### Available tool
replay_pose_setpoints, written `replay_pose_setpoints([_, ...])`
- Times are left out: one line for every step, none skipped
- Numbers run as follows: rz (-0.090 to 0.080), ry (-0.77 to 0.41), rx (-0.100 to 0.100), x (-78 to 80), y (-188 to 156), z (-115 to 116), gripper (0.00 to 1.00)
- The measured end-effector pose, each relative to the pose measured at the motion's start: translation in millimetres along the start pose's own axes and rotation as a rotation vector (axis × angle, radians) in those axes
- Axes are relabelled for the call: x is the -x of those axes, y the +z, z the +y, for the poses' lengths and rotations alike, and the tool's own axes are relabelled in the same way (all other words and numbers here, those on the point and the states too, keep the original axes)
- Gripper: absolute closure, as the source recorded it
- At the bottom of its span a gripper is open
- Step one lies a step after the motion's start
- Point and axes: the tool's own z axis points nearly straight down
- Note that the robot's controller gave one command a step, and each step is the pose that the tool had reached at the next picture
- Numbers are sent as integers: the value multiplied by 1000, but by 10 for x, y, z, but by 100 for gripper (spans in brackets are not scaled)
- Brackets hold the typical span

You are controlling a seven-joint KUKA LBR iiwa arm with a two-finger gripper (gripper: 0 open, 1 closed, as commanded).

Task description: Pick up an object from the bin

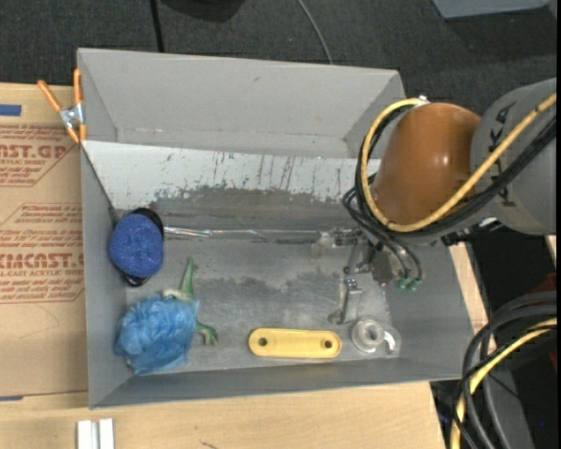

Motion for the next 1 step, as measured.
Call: replay_pose_setpoints([4,-22,1,-121,449,131,0])
